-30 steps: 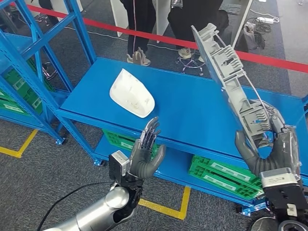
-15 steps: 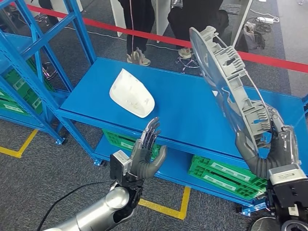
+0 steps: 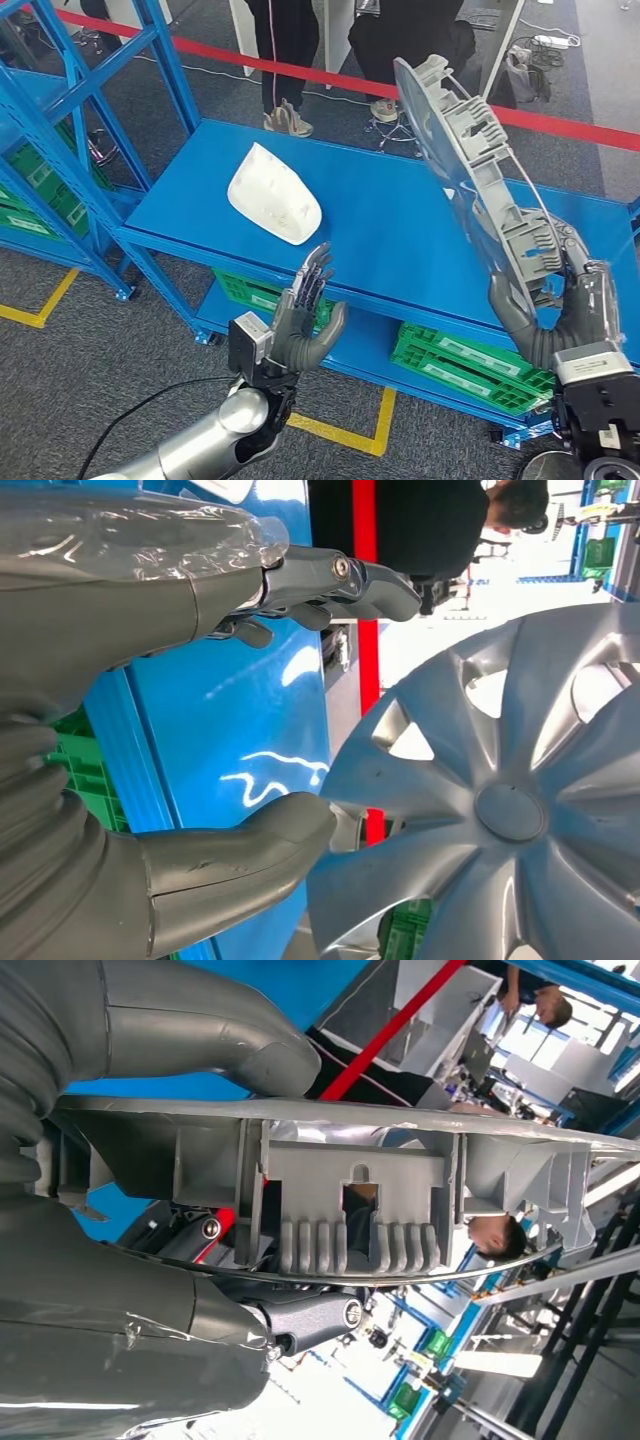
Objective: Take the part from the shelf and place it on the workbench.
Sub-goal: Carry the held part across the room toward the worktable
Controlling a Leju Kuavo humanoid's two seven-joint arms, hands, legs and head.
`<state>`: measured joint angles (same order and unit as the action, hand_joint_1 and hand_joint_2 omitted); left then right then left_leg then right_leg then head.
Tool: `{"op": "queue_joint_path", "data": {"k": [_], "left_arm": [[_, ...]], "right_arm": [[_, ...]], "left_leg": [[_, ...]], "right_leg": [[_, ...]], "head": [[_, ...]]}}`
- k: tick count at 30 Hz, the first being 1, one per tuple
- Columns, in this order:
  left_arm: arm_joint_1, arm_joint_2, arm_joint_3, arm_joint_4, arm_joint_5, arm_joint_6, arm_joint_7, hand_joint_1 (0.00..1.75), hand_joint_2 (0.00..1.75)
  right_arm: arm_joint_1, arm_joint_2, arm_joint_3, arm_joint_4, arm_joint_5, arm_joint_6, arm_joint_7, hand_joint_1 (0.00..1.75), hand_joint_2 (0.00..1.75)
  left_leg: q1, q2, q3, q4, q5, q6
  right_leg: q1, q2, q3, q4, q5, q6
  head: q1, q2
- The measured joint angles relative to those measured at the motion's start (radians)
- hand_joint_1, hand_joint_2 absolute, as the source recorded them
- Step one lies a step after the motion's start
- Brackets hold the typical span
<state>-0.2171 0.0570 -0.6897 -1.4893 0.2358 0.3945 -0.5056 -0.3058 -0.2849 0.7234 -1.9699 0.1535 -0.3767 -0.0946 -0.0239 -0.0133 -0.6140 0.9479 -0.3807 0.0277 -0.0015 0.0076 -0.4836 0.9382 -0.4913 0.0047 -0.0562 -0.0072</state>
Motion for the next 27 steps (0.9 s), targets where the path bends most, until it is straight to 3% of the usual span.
{"op": "queue_joint_path", "data": {"k": [3,4,6,7,8,9,11,12,13,15,17,19,21,23,24,26,27], "left_arm": [[-0.001,-0.001,0.001,-0.003,-0.003,-0.003,0.004,0.0,1.75],[-0.002,-0.002,0.002,-0.005,-0.003,-0.004,0.005,0.0,1.75],[-0.003,-0.003,0.002,-0.005,-0.004,-0.005,0.007,0.0,1.75],[-0.002,-0.004,0.002,-0.005,-0.004,-0.005,0.008,0.0,1.75],[-0.001,-0.003,0.002,-0.005,-0.004,-0.005,0.009,0.0,1.75],[0.0,-0.003,0.002,-0.005,-0.004,-0.005,0.009,0.0,1.75],[0.0,-0.003,0.002,-0.005,-0.004,-0.005,0.01,0.0,1.75],[-0.001,-0.003,0.002,-0.005,-0.004,-0.004,0.01,0.0,1.75],[-0.001,-0.003,0.002,-0.006,-0.004,-0.004,0.011,0.0,1.75],[-0.002,-0.002,0.004,-0.008,-0.005,-0.002,0.012,0.0,1.75],[0.0,-0.002,0.005,-0.01,-0.006,0.001,0.012,0.0,1.75],[0.002,-0.001,0.006,-0.011,-0.008,0.004,0.012,0.0,1.75],[0.002,0.0,0.006,-0.011,-0.009,0.006,0.013,0.0,1.75],[0.002,0.0,0.006,-0.011,-0.009,0.006,0.013,0.0,1.75],[0.003,0.0,0.006,-0.011,-0.009,0.006,0.013,0.0,1.75],[0.004,0.0,0.007,-0.012,-0.009,0.006,0.013,0.0,1.75],[0.003,0.0,0.007,-0.014,-0.01,0.006,0.013,0.0,1.75]], "right_arm": [[0.002,0.003,-0.004,0.0,0.016,0.004,0.006,1.75,1.75],[0.002,0.003,-0.005,0.0,0.019,0.005,0.007,1.75,1.75],[0.002,0.004,-0.007,0.0,0.021,0.006,0.008,1.75,1.75],[0.003,0.005,-0.007,0.0,0.021,0.007,0.007,1.75,1.75],[0.004,0.006,-0.007,0.001,0.021,0.009,0.007,1.75,1.75],[0.005,0.007,-0.007,0.002,0.021,0.013,0.006,1.75,1.75],[0.007,0.007,-0.007,0.004,0.021,0.023,0.002,1.75,1.75],[0.007,0.008,-0.006,0.005,0.021,0.027,0.0,1.75,1.75],[0.007,0.009,-0.006,0.006,0.021,0.031,-0.002,1.75,1.75],[0.009,0.013,-0.006,0.008,0.021,0.036,-0.004,1.75,1.75],[0.013,0.016,-0.006,0.01,0.021,0.038,-0.004,1.75,1.75],[0.014,0.019,-0.006,0.011,0.023,0.04,-0.005,1.75,1.75],[0.015,0.022,-0.006,0.011,0.026,0.04,-0.007,1.75,1.75],[0.016,0.023,-0.006,0.011,0.027,0.04,-0.009,1.75,1.75],[0.017,0.023,-0.006,0.011,0.028,0.041,-0.009,1.75,1.75],[0.018,0.024,-0.006,0.011,0.028,0.041,-0.009,1.75,1.75],[0.018,0.024,-0.006,0.011,0.028,0.042,-0.01,1.75,1.75]], "left_leg": [[0.009,-0.004,0.022,-0.03,0.007,0.01],[0.015,-0.007,0.031,-0.04,0.011,0.011],[0.02,-0.013,0.037,-0.045,0.012,0.011],[0.02,-0.019,0.038,-0.044,0.01,0.01],[0.021,-0.025,0.038,-0.043,0.009,0.007],[0.024,-0.034,0.038,-0.04,0.006,0.003],[0.033,-0.055,0.037,-0.023,-0.004,-0.012],[0.035,-0.066,0.033,-0.012,-0.01,-0.021],[0.036,-0.076,0.025,0.001,-0.013,-0.03],[0.039,-0.095,0.007,0.011,-0.009,-0.045],[0.045,-0.107,-0.005,0.012,-0.004,-0.057],[0.044,-0.067,-0.032,0.062,-0.029,-0.062],[0.04,-0.013,-0.098,0.191,-0.086,-0.061],[0.038,0.001,-0.164,0.31,-0.121,-0.055],[0.035,0.002,-0.172,0.321,-0.114,-0.049],[0.023,0.012,-0.126,0.226,-0.053,-0.031],[0.012,0.034,-0.088,0.152,-0.024,-0.018]], "right_leg": [[0.004,-0.003,0.002,0.011,-0.014,0.009],[0.004,-0.003,-0.016,0.052,-0.036,0.012],[-0.005,-0.003,-0.084,0.188,-0.096,0.021],[-0.011,-0.003,-0.121,0.253,-0.117,0.026],[-0.017,-0.003,-0.144,0.288,-0.12,0.031],[-0.024,-0.003,-0.147,0.281,-0.1,0.037],[-0.04,0.011,-0.102,0.166,-0.024,0.054],[-0.046,0.036,-0.074,0.104,0.001,0.064],[-0.05,0.057,-0.055,0.062,0.014,0.065],[-0.047,0.079,-0.049,0.047,0.009,0.055],[-0.041,0.054,-0.051,0.05,0.014,0.035],[-0.038,0.029,-0.048,0.046,0.017,0.019],[-0.029,0.003,-0.046,0.044,0.016,0.009],[-0.017,-0.026,-0.044,0.044,0.012,0.001],[-0.012,-0.04,-0.042,0.044,0.009,-0.003],[-0.004,-0.065,-0.032,0.044,0.001,-0.009],[-0.001,-0.077,-0.027,0.043,-0.004,-0.01]], "head": [[-0.001,0.0],[0.002,0.0],[0.008,0.0],[0.01,0.0],[0.01,0.0],[0.01,0.0],[0.01,0.0],[0.013,0.0],[0.016,0.0],[0.017,0.0],[0.011,0.0],[0.003,0.0],[-0.008,0.0],[-0.014,0.0],[-0.015,0.0],[-0.016,0.0],[-0.017,0.0]]}}
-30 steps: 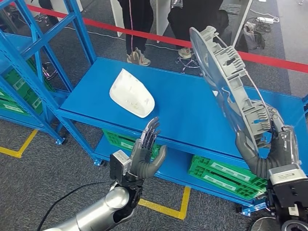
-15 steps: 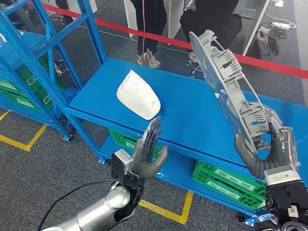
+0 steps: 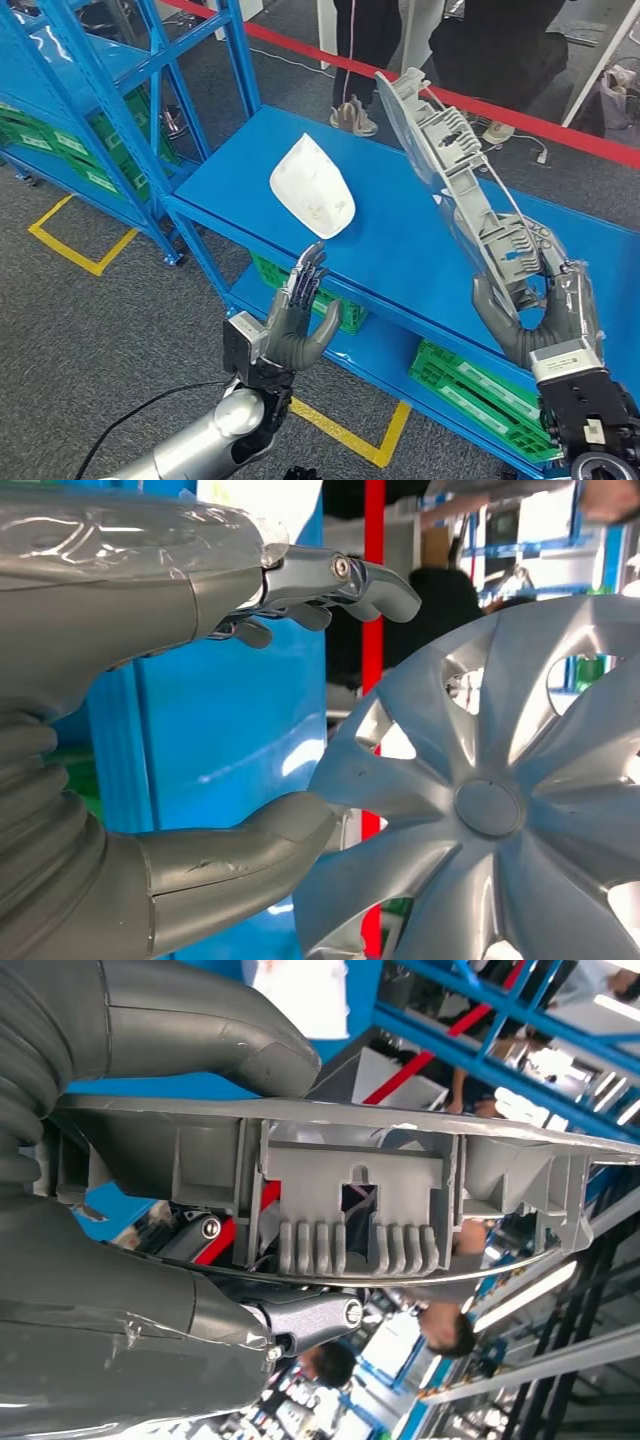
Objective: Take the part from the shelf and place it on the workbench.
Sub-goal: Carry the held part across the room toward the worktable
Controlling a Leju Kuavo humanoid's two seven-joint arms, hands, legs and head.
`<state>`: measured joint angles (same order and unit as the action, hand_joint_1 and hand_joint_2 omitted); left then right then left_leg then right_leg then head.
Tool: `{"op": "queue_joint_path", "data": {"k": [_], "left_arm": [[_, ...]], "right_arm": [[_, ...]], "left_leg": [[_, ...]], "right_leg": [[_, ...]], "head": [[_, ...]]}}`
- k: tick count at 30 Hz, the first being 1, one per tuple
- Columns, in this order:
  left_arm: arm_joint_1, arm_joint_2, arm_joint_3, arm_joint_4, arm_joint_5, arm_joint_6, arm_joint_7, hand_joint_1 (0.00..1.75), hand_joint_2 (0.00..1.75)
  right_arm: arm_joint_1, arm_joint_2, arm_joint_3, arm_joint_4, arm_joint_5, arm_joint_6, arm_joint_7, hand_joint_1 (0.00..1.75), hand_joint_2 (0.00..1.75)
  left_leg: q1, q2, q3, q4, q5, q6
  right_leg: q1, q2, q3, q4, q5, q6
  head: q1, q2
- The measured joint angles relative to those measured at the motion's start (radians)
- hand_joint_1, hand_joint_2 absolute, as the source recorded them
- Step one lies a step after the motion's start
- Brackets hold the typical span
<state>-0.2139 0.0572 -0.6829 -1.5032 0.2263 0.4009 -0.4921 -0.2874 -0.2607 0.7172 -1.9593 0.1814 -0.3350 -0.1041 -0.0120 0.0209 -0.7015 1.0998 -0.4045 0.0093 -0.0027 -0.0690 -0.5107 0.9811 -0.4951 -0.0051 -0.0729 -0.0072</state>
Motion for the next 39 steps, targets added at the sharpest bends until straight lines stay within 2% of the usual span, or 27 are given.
{"op": "queue_joint_path", "data": {"k": [1,3,5,7,9,11,12,13,14,16,17,18,20,21,22,24,26,27,28,29,31,33,35,36,37,38,39], "left_arm": [[-0.001,0.0,0.0,-0.002,0.0,0.0,0.0,0.0,1.75],[-0.003,0.0,0.001,-0.005,0.0,0.0,0.0,0.0,1.75],[-0.002,0.0,0.001,-0.006,0.0,0.0,0.001,0.0,1.75],[-0.002,-0.001,0.001,-0.008,0.0,0.0,0.001,0.0,1.75],[-0.002,-0.003,0.001,-0.009,0.0,0.0,0.002,0.0,1.75],[-0.001,-0.005,0.001,-0.009,0.0,0.0,0.003,0.0,1.75],[-0.001,-0.005,0.001,-0.009,0.001,0.0,0.003,0.0,1.75],[0.0,-0.005,0.001,-0.009,0.001,0.0,0.004,0.0,1.75],[0.0,-0.005,0.001,-0.009,0.001,0.0,0.004,0.0,1.75],[0.0,-0.005,0.001,-0.009,0.001,0.0,0.004,0.0,1.75],[-0.001,-0.005,0.001,-0.01,0.002,-0.001,0.004,0.0,1.75],[-0.001,-0.005,0.001,-0.01,0.003,-0.003,0.004,0.0,1.75],[-0.001,-0.005,0.001,-0.01,0.005,-0.005,0.003,0.0,1.75],[0.0,-0.005,0.001,-0.01,0.007,-0.006,0.002,0.0,1.75],[-0.001,-0.004,0.001,-0.01,0.008,-0.007,0.001,0.0,1.75],[-0.003,-0.004,0.001,-0.01,0.009,-0.009,-0.001,0.0,1.75],[-0.003,-0.005,0.001,-0.01,0.011,-0.012,-0.002,0.0,1.75],[-0.003,-0.005,0.001,-0.01,0.012,-0.013,-0.002,0.0,1.75],[-0.003,-0.005,0.001,-0.01,0.013,-0.013,-0.002,0.0,1.75],[-0.003,-0.005,0.001,-0.009,0.014,-0.014,-0.002,0.0,1.75],[-0.005,-0.005,0.001,-0.009,0.015,-0.015,-0.002,0.0,1.75],[-0.008,-0.006,0.001,-0.009,0.015,-0.015,-0.002,0.0,1.75],[-0.01,-0.006,0.001,-0.009,0.014,-0.015,-0.002,0.0,1.75],[-0.01,-0.006,0.001,-0.01,0.014,-0.015,-0.002,0.0,1.75],[-0.01,-0.007,0.001,-0.01,0.013,-0.015,-0.002,0.0,1.75],[-0.012,-0.008,0.001,-0.01,0.013,-0.015,-0.002,0.0,1.75],[-0.013,-0.009,0.001,-0.01,0.012,-0.016,-0.002,0.0,1.75]], "right_arm": [[0.0,0.0,0.0,0.0,0.0,0.0,0.0,1.75,1.75],[0.0,0.001,0.0,0.0,0.0,0.0,-0.001,1.75,1.75],[0.001,0.001,0.0,-0.001,0.001,0.002,-0.001,1.75,1.75],[0.002,0.001,0.0,-0.002,0.0,0.004,-0.001,1.75,1.75],[0.003,0.001,0.0,-0.003,0.0,0.005,-0.002,1.75,1.75],[0.006,0.001,0.0,-0.003,0.0,0.005,-0.003,1.75,1.75],[0.008,0.001,0.0,-0.003,0.0,0.005,-0.003,1.75,1.75],[0.01,0.001,0.0,-0.003,0.0,0.005,-0.003,1.75,1.75],[0.011,0.001,0.0,-0.003,0.0,0.006,-0.003,1.75,1.75],[0.012,0.001,0.0,-0.003,0.0,0.008,-0.004,1.75,1.75],[0.011,0.001,0.0,-0.003,0.0,0.011,-0.004,1.75,1.75],[0.01,0.001,0.0,-0.003,-0.001,0.014,-0.005,1.75,1.75],[0.01,0.002,0.001,-0.004,-0.003,0.022,-0.007,1.75,1.75],[0.01,0.004,0.002,-0.004,-0.004,0.027,-0.008,1.75,1.75],[0.01,0.006,0.002,-0.004,-0.006,0.031,-0.008,1.75,1.75],[0.011,0.008,0.003,-0.004,-0.007,0.037,-0.011,1.75,1.75],[0.011,0.009,0.006,-0.005,-0.008,0.042,-0.014,1.75,1.75],[0.011,0.009,0.008,-0.005,-0.01,0.046,-0.015,1.75,1.75],[0.011,0.009,0.01,-0.005,-0.014,0.051,-0.017,1.75,1.75],[0.011,0.009,0.012,-0.006,-0.018,0.057,-0.02,1.75,1.75],[0.009,0.009,0.017,-0.01,-0.028,0.069,-0.028,1.75,1.75],[0.004,0.009,0.023,-0.017,-0.031,0.082,-0.037,1.75,1.75],[-0.003,0.009,0.029,-0.024,-0.032,0.093,-0.044,1.75,1.75],[-0.005,0.01,0.031,-0.027,-0.032,0.097,-0.047,1.75,1.75],[-0.006,0.01,0.033,-0.031,-0.031,0.101,-0.048,1.75,1.75],[-0.008,0.01,0.034,-0.033,-0.031,0.105,-0.049,1.75,1.75],[-0.009,0.01,0.036,-0.036,-0.031,0.108,-0.05,1.75,1.75]], "left_leg": [[-0.011,0.022,0.033,-0.064,0.02,0.01],[-0.026,0.047,0.061,-0.123,0.025,0.023],[-0.023,0.026,0.065,-0.133,0.025,0.025],[-0.013,0.002,0.077,-0.144,0.025,0.028],[-0.007,-0.021,0.086,-0.148,0.024,0.032],[-0.006,-0.047,0.089,-0.147,0.023,0.034],[-0.006,-0.063,0.09,-0.146,0.022,0.033],[-0.005,-0.079,0.092,-0.145,0.02,0.032],[-0.003,-0.095,0.094,-0.143,0.018,0.029],[0.001,-0.125,0.093,-0.135,0.015,0.021],[0.003,-0.138,0.088,-0.131,0.015,0.016],[0.005,-0.149,0.082,-0.129,0.017,0.01],[0.007,-0.17,0.073,-0.13,0.023,-0.003],[0.005,-0.158,0.069,-0.126,0.02,-0.008],[0.002,-0.132,0.059,-0.107,0.007,-0.013],[0.0,-0.063,0.008,-0.006,-0.047,-0.022],[0.007,-0.036,-0.062,0.126,-0.096,-0.029],[0.011,-0.032,-0.08,0.156,-0.097,-0.032],[0.014,-0.028,-0.076,0.145,-0.08,-0.034],[0.017,-0.02,-0.052,0.095,-0.048,-0.036],[0.015,0.016,0.025,-0.049,0.011,-0.033],[0.008,0.038,0.064,-0.125,0.028,-0.023],[0.005,0.02,0.066,-0.132,0.022,-0.009],[0.007,0.008,0.07,-0.134,0.021,-0.004],[0.009,-0.003,0.075,-0.136,0.02,0.002],[0.012,-0.014,0.081,-0.139,0.019,0.007],[0.013,-0.024,0.085,-0.14,0.017,0.012]], "right_leg": [[0.004,-0.01,0.004,0.0,-0.005,0.001],[0.009,-0.03,0.009,-0.003,-0.012,0.006],[0.012,-0.046,0.015,-0.007,-0.019,0.014],[0.008,-0.009,0.004,0.028,-0.045,0.024],[0.0,0.048,-0.054,0.149,-0.099,0.034],[-0.004,0.064,-0.128,0.278,-0.135,0.042],[-0.007,0.065,-0.147,0.297,-0.127,0.045],[-0.009,0.066,-0.145,0.274,-0.097,0.047],[-0.012,0.074,-0.125,0.214,-0.052,0.049],[-0.02,0.122,-0.072,0.08,0.016,0.049],[-0.022,0.144,-0.052,0.037,0.028,0.045],[-0.022,0.157,-0.042,0.018,0.026,0.04],[-0.02,0.141,-0.033,0.006,0.025,0.027],[-0.021,0.128,-0.029,0.0,0.027,0.022],[-0.023,0.115,-0.025,-0.005,0.03,0.015],[-0.022,0.087,-0.019,-0.013,0.032,0.006],[-0.019,0.056,-0.019,-0.013,0.03,0.002],[-0.019,0.041,-0.018,-0.013,0.028,0.002],[-0.02,0.026,-0.016,-0.013,0.025,0.002],[-0.02,0.012,-0.013,-0.013,0.022,0.004],[-0.018,-0.011,-0.005,-0.013,0.013,0.012],[-0.012,-0.029,0.002,-0.014,0.005,0.023],[-0.01,-0.049,0.012,-0.018,-0.002,0.034],[-0.012,-0.046,0.016,-0.017,-0.008,0.039],[-0.015,-0.029,0.013,-0.003,-0.021,0.043],[-0.017,-0.003,-0.001,0.032,-0.043,0.046],[-0.018,0.028,-0.03,0.093,-0.071,0.047]], "head": [[0.0,0.0],[0.002,0.0],[0.003,0.0],[0.007,0.0],[0.015,0.0],[0.019,0.0],[0.02,0.0],[0.02,0.0],[0.02,0.0],[0.022,0.0],[0.023,0.0],[0.024,0.0],[0.024,0.0],[0.023,0.0],[0.018,0.0],[0.008,0.0],[0.003,0.0],[0.003,0.0],[0.001,0.0],[0.0,0.0],[-0.004,0.0],[-0.004,0.0],[0.001,0.0],[0.004,0.0],[0.006,0.0],[0.01,0.0],[0.014,0.0]]}}
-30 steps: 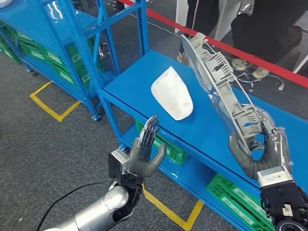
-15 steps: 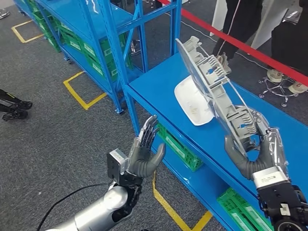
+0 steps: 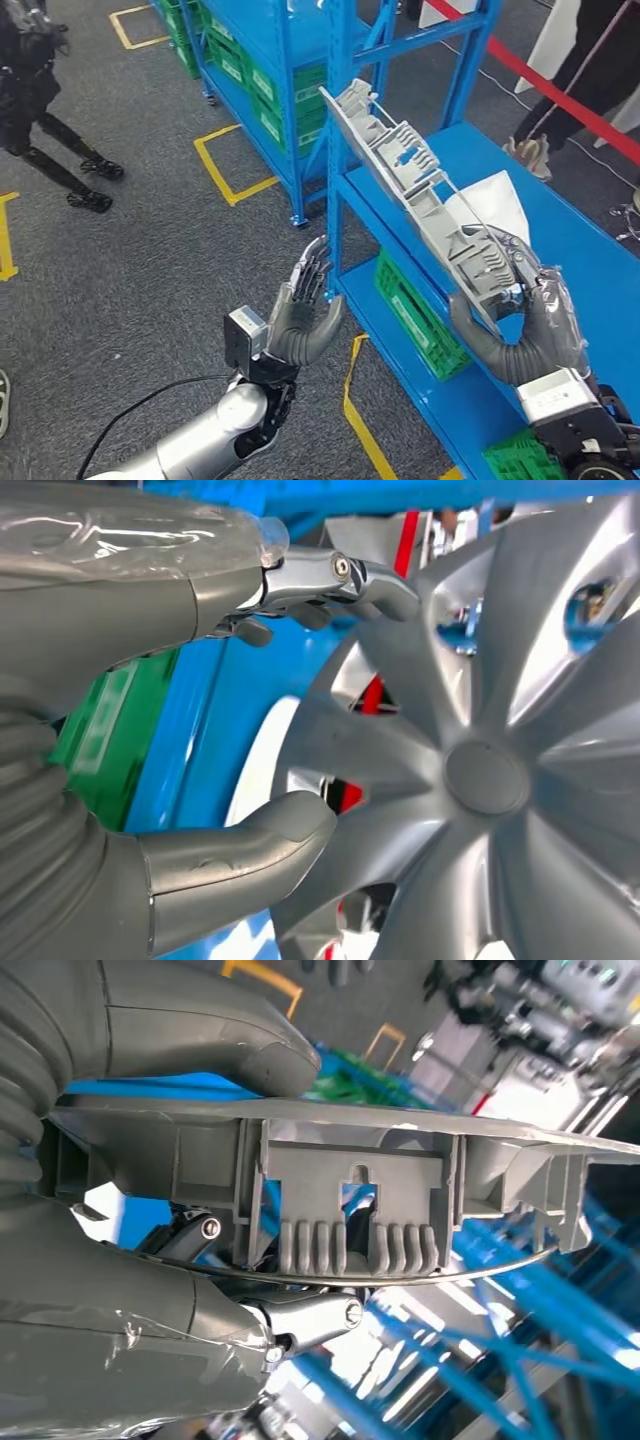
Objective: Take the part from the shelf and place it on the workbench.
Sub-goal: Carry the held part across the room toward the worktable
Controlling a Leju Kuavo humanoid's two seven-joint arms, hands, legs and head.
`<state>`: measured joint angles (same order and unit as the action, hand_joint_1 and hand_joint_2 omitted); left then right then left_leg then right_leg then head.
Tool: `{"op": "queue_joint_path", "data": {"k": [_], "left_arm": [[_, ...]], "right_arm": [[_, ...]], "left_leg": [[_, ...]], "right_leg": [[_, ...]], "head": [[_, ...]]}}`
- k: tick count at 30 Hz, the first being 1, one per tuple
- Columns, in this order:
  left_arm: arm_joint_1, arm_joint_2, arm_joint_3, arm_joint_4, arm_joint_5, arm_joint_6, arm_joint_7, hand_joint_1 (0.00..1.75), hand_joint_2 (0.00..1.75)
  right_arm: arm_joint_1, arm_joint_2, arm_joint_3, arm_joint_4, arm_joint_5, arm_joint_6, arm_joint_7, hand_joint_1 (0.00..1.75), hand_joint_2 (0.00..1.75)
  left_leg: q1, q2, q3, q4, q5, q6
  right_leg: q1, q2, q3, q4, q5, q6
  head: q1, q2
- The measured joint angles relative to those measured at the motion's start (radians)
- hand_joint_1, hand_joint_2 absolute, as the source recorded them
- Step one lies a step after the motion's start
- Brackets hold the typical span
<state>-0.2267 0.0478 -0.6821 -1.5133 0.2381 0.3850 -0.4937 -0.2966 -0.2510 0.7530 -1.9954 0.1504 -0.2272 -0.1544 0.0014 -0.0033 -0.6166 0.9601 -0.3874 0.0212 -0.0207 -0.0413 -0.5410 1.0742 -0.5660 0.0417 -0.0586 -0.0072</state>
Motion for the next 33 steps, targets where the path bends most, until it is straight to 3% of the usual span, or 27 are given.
{"op": "queue_joint_path", "data": {"k": [2,3,4,6,8,10,12,14,16,18,19,20,22,24,25,27,29,31,33], "left_arm": [[-0.001,-0.003,0.0,0.0,-0.001,-0.002,0.0,0.0,1.75],[-0.001,-0.003,0.0,0.001,-0.001,-0.003,0.0,0.0,1.75],[-0.001,-0.004,0.0,0.001,-0.001,-0.004,0.0,0.0,1.75],[-0.001,-0.004,0.0,0.002,-0.001,-0.007,0.0,0.0,1.75],[-0.002,-0.004,0.0,0.002,-0.001,-0.008,0.001,0.0,1.75],[-0.003,-0.005,0.0,0.002,-0.001,-0.01,0.001,0.0,1.75],[-0.004,-0.004,0.0,0.002,-0.001,-0.011,0.002,0.0,1.75],[-0.004,-0.003,0.0,0.002,-0.003,-0.011,0.002,0.0,1.75],[-0.006,-0.003,0.0,0.002,-0.004,-0.011,0.002,0.0,1.75],[-0.005,-0.003,0.0,0.002,-0.003,-0.012,0.002,0.0,1.75],[-0.004,-0.003,0.0,0.002,-0.003,-0.012,0.002,0.0,1.75],[-0.003,-0.002,0.0,0.002,-0.002,-0.011,0.001,0.0,1.75],[-0.002,-0.002,0.0,0.002,-0.001,-0.011,0.0,0.0,1.75],[-0.003,-0.003,0.0,0.002,0.0,-0.01,-0.001,0.0,1.75],[-0.003,-0.004,0.001,0.001,0.0,-0.01,-0.002,0.0,1.75],[-0.002,-0.004,0.001,0.0,0.0,-0.01,-0.002,0.0,1.75],[-0.002,-0.004,0.001,-0.001,0.0,-0.01,-0.002,0.0,1.75],[-0.002,-0.006,0.001,-0.001,0.0,-0.009,-0.003,0.0,1.75],[0.0,-0.007,0.001,-0.001,0.001,-0.008,-0.004,0.0,1.75]], "right_arm": [[-0.001,0.0,0.004,-0.004,0.0,0.006,-0.003,1.75,1.75],[-0.001,0.0,0.006,-0.006,0.001,0.009,-0.004,1.75,1.75],[-0.001,0.0,0.007,-0.006,0.0,0.012,-0.005,1.75,1.75],[-0.001,0.0,0.009,-0.008,-0.001,0.02,-0.007,1.75,1.75],[-0.004,0.0,0.011,-0.012,-0.005,0.026,-0.009,1.75,1.75],[-0.01,0.001,0.015,-0.02,-0.008,0.03,-0.011,1.75,1.75],[-0.015,0.003,0.018,-0.025,-0.012,0.034,-0.012,1.75,1.75],[-0.015,0.004,0.018,-0.025,-0.018,0.037,-0.009,1.75,1.75],[-0.015,0.005,0.018,-0.025,-0.025,0.04,-0.008,1.75,1.75],[-0.014,0.005,0.019,-0.025,-0.03,0.041,-0.008,1.75,1.75],[-0.013,0.005,0.019,-0.025,-0.033,0.041,-0.008,1.75,1.75],[-0.012,0.006,0.019,-0.024,-0.034,0.041,-0.008,1.75,1.75],[-0.012,0.006,0.019,-0.025,-0.037,0.04,-0.008,1.75,1.75],[-0.014,0.006,0.019,-0.025,-0.038,0.04,-0.008,1.75,1.75],[-0.014,0.006,0.019,-0.025,-0.039,0.039,-0.009,1.75,1.75],[-0.014,0.006,0.019,-0.025,-0.039,0.039,-0.009,1.75,1.75],[-0.014,0.006,0.018,-0.025,-0.039,0.039,-0.009,1.75,1.75],[-0.014,0.005,0.018,-0.025,-0.039,0.038,-0.01,1.75,1.75],[-0.011,0.006,0.018,-0.024,-0.042,0.036,-0.011,1.75,1.75]], "left_leg": [[-0.002,-0.025,0.004,0.0,-0.003,0.007],[-0.004,-0.04,0.006,0.0,-0.004,0.008],[-0.006,-0.056,0.008,0.001,-0.005,0.009],[-0.008,-0.088,0.014,0.001,-0.007,0.009],[-0.009,-0.118,0.013,0.004,-0.009,0.006],[-0.006,-0.143,0.004,0.007,-0.007,-0.002],[-0.004,-0.16,-0.001,0.007,-0.005,-0.012],[-0.012,-0.111,-0.017,0.043,-0.03,-0.024],[-0.012,-0.037,-0.075,0.158,-0.088,-0.036],[-0.002,-0.01,-0.142,0.276,-0.125,-0.044],[0.003,-0.005,-0.154,0.289,-0.117,-0.047],[0.007,0.001,-0.143,0.261,-0.091,-0.05],[0.01,0.037,-0.074,0.121,-0.021,-0.055],[0.006,0.065,-0.024,0.021,0.01,-0.047],[0.002,0.067,-0.018,0.008,0.007,-0.04],[0.001,0.041,-0.017,0.007,0.004,-0.025],[0.003,0.019,-0.01,0.004,0.002,-0.012],[0.006,-0.002,-0.003,0.003,-0.001,-0.003],[0.003,-0.029,0.0,0.003,-0.003,0.002]], "right_leg": [[0.002,0.031,-0.08,0.148,-0.05,-0.001],[0.003,0.036,-0.111,0.194,-0.054,-0.002],[0.004,0.038,-0.125,0.202,-0.04,-0.004],[0.005,0.055,-0.101,0.108,0.037,-0.015],[0.004,0.111,-0.055,-0.024,0.108,-0.027],[0.004,0.143,-0.029,-0.085,0.123,-0.031],[0.002,0.122,-0.016,-0.099,0.121,-0.032],[-0.003,0.092,-0.002,-0.113,0.124,-0.039],[-0.004,0.06,0.005,-0.121,0.124,-0.043],[-0.003,0.027,0.007,-0.121,0.12,-0.044],[-0.004,0.011,0.01,-0.12,0.116,-0.043],[-0.006,-0.005,0.013,-0.12,0.112,-0.04],[-0.008,-0.031,0.024,-0.117,0.101,-0.03],[-0.002,-0.051,0.031,-0.115,0.09,-0.018],[0.002,-0.06,0.035,-0.116,0.086,-0.013],[0.002,-0.077,0.046,-0.12,0.079,-0.003],[-0.004,-0.05,0.04,-0.091,0.051,0.005],[-0.006,0.007,-0.015,0.029,-0.01,0.005],[-0.002,0.033,-0.092,0.174,-0.057,0.002]], "head": [[0.008,0.0],[0.008,0.0],[0.009,0.0],[0.01,0.0],[0.011,0.0],[0.01,0.0],[0.011,0.0],[0.002,0.0],[-0.009,0.0],[-0.012,0.0],[-0.013,0.0],[-0.014,0.0],[-0.017,0.0],[-0.02,0.0],[-0.018,0.0],[-0.011,0.0],[-0.005,0.0],[0.003,0.0],[0.008,0.0]]}}
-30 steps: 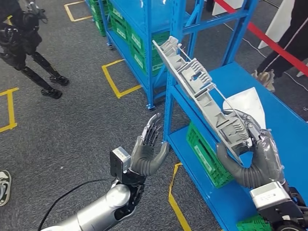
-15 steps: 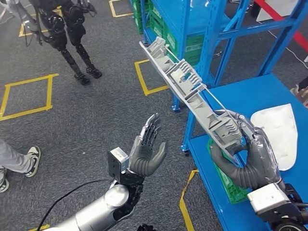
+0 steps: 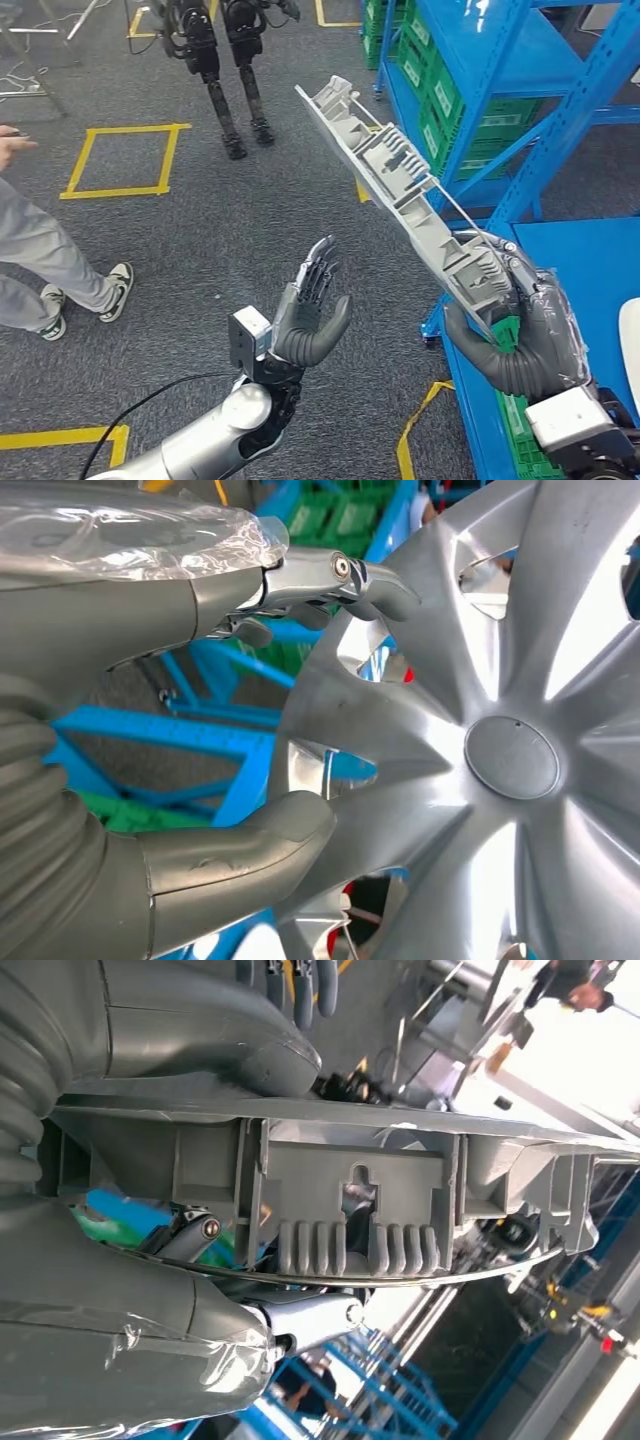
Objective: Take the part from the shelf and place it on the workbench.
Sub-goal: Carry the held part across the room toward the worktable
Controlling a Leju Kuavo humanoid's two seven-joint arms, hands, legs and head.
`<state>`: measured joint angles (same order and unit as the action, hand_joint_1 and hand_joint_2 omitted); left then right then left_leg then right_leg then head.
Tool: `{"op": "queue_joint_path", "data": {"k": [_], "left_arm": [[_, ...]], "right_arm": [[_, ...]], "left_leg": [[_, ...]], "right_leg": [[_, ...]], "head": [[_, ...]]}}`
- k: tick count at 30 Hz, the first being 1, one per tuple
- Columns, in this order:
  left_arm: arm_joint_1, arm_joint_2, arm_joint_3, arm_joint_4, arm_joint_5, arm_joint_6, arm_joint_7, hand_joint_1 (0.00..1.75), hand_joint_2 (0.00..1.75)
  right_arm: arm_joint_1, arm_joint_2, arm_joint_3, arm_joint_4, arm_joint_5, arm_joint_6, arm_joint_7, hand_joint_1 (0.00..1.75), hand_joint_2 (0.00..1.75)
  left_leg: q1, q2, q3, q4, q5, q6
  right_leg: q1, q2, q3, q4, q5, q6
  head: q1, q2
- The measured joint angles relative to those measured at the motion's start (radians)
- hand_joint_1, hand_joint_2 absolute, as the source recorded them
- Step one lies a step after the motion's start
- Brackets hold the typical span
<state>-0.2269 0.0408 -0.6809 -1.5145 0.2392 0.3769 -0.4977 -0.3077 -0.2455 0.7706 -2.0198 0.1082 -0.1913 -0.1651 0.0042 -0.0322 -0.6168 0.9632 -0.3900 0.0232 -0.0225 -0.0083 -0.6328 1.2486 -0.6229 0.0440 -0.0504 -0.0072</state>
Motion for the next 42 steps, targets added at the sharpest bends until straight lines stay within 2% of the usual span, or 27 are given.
{"op": "queue_joint_path", "data": {"k": [1,2,3,5,6,7,9,10,12,13,14,15,16,17,18,20,22,27,29,31,33,34,35,37,39,41,42], "left_arm": [[0.001,0.0,0.0,0.0,0.001,0.001,-0.001,0.0,1.75],[0.002,0.0,0.0,0.0,0.001,0.002,-0.002,0.0,1.75],[0.002,0.0,0.0,0.0,0.002,0.003,-0.002,0.0,1.75],[0.003,-0.001,0.0,0.0,0.002,0.004,-0.002,0.0,1.75],[0.003,-0.003,0.0,0.0,0.002,0.004,-0.001,0.0,1.75],[0.003,-0.004,0.0,0.0,0.002,0.003,-0.001,0.0,1.75],[0.005,-0.005,0.0,-0.001,0.003,-0.004,0.0,0.0,1.75],[0.006,-0.004,0.0,-0.002,0.004,-0.007,0.0,0.0,1.75],[0.004,-0.003,0.001,-0.003,0.004,-0.01,0.0,0.0,1.75],[0.003,-0.003,0.001,-0.003,0.003,-0.01,0.0,0.0,1.75],[0.002,-0.003,0.001,-0.003,0.001,-0.01,0.001,0.0,1.75],[0.002,-0.003,0.001,-0.003,0.0,-0.01,0.002,0.0,1.75],[0.002,-0.003,0.001,-0.003,0.0,-0.01,0.002,0.0,1.75],[0.002,-0.003,0.001,-0.003,-0.001,-0.01,0.002,0.0,1.75],[0.002,-0.002,0.001,-0.003,-0.001,-0.011,0.003,0.0,1.75],[0.001,-0.003,0.001,-0.003,-0.001,-0.014,0.003,0.0,1.75],[-0.001,-0.004,0.001,-0.003,-0.001,-0.016,0.003,0.0,1.75],[-0.001,-0.005,0.001,-0.003,-0.001,-0.018,0.002,0.0,1.75],[-0.003,-0.005,0.001,-0.002,0.0,-0.018,0.002,0.0,1.75],[-0.011,-0.008,0.0,0.001,0.008,-0.017,-0.002,0.0,1.75],[-0.019,-0.012,0.0,0.007,0.021,-0.014,-0.009,0.0,1.75],[-0.019,-0.012,0.0,0.009,0.026,-0.012,-0.013,0.0,1.75],[-0.02,-0.011,0.0,0.011,0.03,-0.009,-0.016,0.0,1.75],[-0.024,-0.011,0.0,0.013,0.037,-0.004,-0.019,0.0,1.75],[-0.028,-0.01,0.0,0.016,0.041,0.001,-0.02,0.0,1.75],[-0.029,-0.008,0.0,0.018,0.043,0.004,-0.02,0.0,1.75],[-0.029,-0.006,0.0,0.019,0.043,0.007,-0.02,0.0,1.75]], "right_arm": [[0.002,0.0,0.0,0.0,-0.002,-0.002,0.0,1.75,1.75],[0.004,0.0,0.0,0.0,-0.004,-0.003,0.0,1.75,1.75],[0.005,0.0,0.0,0.0,-0.006,-0.004,0.001,1.75,1.75],[0.006,0.0,-0.002,0.001,-0.006,-0.008,0.002,1.75,1.75],[0.005,0.0,-0.002,0.0,-0.006,-0.011,0.002,1.75,1.75],[0.006,0.0,-0.002,0.001,-0.005,-0.016,0.003,1.75,1.75],[0.008,0.0,-0.003,0.001,-0.003,-0.027,0.007,1.75,1.75],[0.01,0.0,-0.004,0.002,-0.002,-0.032,0.01,1.75,1.75],[0.017,0.001,-0.005,0.005,-0.002,-0.042,0.013,1.75,1.75],[0.02,0.001,-0.006,0.007,-0.002,-0.044,0.014,1.75,1.75],[0.023,0.001,-0.006,0.009,-0.003,-0.046,0.013,1.75,1.75],[0.026,0.001,-0.007,0.011,-0.004,-0.047,0.013,1.75,1.75],[0.03,0.001,-0.007,0.015,-0.006,-0.047,0.012,1.75,1.75],[0.033,0.001,-0.007,0.02,-0.009,-0.048,0.011,1.75,1.75],[0.037,0.001,-0.007,0.026,-0.012,-0.049,0.01,1.75,1.75],[0.042,0.001,-0.008,0.036,-0.016,-0.052,0.006,1.75,1.75],[0.044,0.001,-0.011,0.043,-0.017,-0.054,0.002,1.75,1.75],[0.045,0.001,-0.012,0.045,-0.017,-0.056,0.001,1.75,1.75],[0.047,0.001,-0.013,0.047,-0.017,-0.057,-0.001,1.75,1.75],[0.057,0.001,-0.022,0.059,-0.017,-0.058,-0.005,1.75,1.75],[0.067,0.001,-0.029,0.073,-0.018,-0.058,-0.006,1.75,1.75],[0.068,0.001,-0.03,0.076,-0.019,-0.059,-0.006,1.75,1.75],[0.068,0.001,-0.03,0.079,-0.02,-0.059,-0.006,1.75,1.75],[0.069,0.001,-0.03,0.085,-0.023,-0.06,-0.006,1.75,1.75],[0.069,0.001,-0.03,0.09,-0.024,-0.061,-0.007,1.75,1.75],[0.069,0.003,-0.03,0.094,-0.025,-0.061,-0.007,1.75,1.75],[0.069,0.004,-0.031,0.097,-0.025,-0.061,-0.007,1.75,1.75]], "left_leg": [[-0.002,-0.015,0.002,0.0,-0.001,0.001],[-0.004,-0.032,0.005,0.0,-0.001,0.002],[-0.006,-0.048,0.008,0.0,-0.002,0.002],[-0.008,-0.079,0.011,0.001,-0.003,0.001],[-0.007,-0.091,0.008,0.002,-0.002,-0.002],[-0.004,-0.103,0.003,0.002,0.0,-0.006],[-0.002,-0.128,-0.005,-0.001,0.007,-0.018],[-0.005,-0.122,-0.007,0.001,0.006,-0.024],[-0.013,-0.064,-0.031,0.05,-0.025,-0.037],[-0.011,-0.023,-0.058,0.105,-0.055,-0.042],[-0.007,0.004,-0.094,0.174,-0.086,-0.047],[-0.002,0.017,-0.128,0.237,-0.108,-0.052],[0.002,0.023,-0.149,0.273,-0.114,-0.056],[0.006,0.028,-0.149,0.27,-0.1,-0.059],[0.009,0.034,-0.128,0.226,-0.071,-0.061],[0.007,0.073,-0.05,0.079,-0.007,-0.059],[0.0,0.109,-0.005,-0.004,0.015,-0.05],[-0.002,0.111,-0.003,-0.012,0.014,-0.045],[-0.004,0.094,-0.005,-0.011,0.012,-0.038],[0.0,0.037,0.0,-0.014,0.01,-0.018],[0.005,-0.022,0.008,-0.019,0.01,-0.005],[0.004,-0.039,0.01,-0.018,0.009,-0.005],[0.005,-0.056,0.012,-0.017,0.008,-0.007],[0.005,-0.085,0.011,-0.011,0.006,-0.013],[0.008,-0.112,-0.002,-0.008,0.01,-0.024],[0.01,-0.131,-0.013,-0.009,0.017,-0.038],[0.008,-0.114,-0.017,-0.003,0.013,-0.045]], "right_leg": [[0.002,0.004,-0.022,0.03,0.004,-0.003],[0.004,0.007,-0.024,0.016,0.029,-0.009],[0.006,0.015,-0.008,-0.039,0.072,-0.016],[0.007,0.061,0.043,-0.183,0.152,-0.033],[0.007,0.081,0.065,-0.235,0.17,-0.037],[0.008,0.094,0.077,-0.262,0.173,-0.04],[0.007,0.079,0.092,-0.279,0.169,-0.04],[0.004,0.066,0.099,-0.287,0.17,-0.042],[-0.003,0.037,0.11,-0.304,0.177,-0.047],[-0.002,0.022,0.113,-0.307,0.179,-0.049],[-0.002,0.008,0.114,-0.308,0.178,-0.051],[-0.001,-0.008,0.114,-0.308,0.177,-0.051],[-0.001,-0.023,0.114,-0.308,0.175,-0.051],[-0.001,-0.039,0.115,-0.308,0.173,-0.05],[-0.002,-0.053,0.117,-0.307,0.17,-0.047],[0.001,-0.076,0.123,-0.306,0.162,-0.038],[0.007,-0.09,0.126,-0.304,0.156,-0.029],[0.01,-0.095,0.126,-0.303,0.154,-0.026],[0.01,-0.104,0.131,-0.305,0.151,-0.021],[0.007,-0.054,0.058,-0.138,0.07,-0.01],[0.003,0.006,-0.024,0.02,0.016,-0.005],[0.002,0.008,-0.019,-0.01,0.048,-0.007],[0.001,0.017,0.003,-0.076,0.094,-0.01],[-0.005,0.07,0.054,-0.211,0.161,-0.015],[-0.007,0.104,0.079,-0.27,0.17,-0.016],[-0.007,0.083,0.089,-0.28,0.168,-0.02],[-0.009,0.07,0.092,-0.284,0.171,-0.024]], "head": [[0.001,0.0],[0.002,0.0],[0.002,0.0],[0.002,0.0],[0.001,0.0],[0.002,0.0],[0.005,0.0],[0.006,0.0],[-0.004,0.0],[-0.01,0.0],[-0.016,0.0],[-0.017,0.0],[-0.019,0.0],[-0.02,0.0],[-0.022,0.0],[-0.026,0.0],[-0.029,0.0],[-0.029,0.0],[-0.023,0.0],[-0.007,0.0],[0.003,0.0],[0.003,0.0],[0.003,0.0],[0.005,0.0],[0.005,0.0],[0.003,0.0],[0.001,0.0]]}}
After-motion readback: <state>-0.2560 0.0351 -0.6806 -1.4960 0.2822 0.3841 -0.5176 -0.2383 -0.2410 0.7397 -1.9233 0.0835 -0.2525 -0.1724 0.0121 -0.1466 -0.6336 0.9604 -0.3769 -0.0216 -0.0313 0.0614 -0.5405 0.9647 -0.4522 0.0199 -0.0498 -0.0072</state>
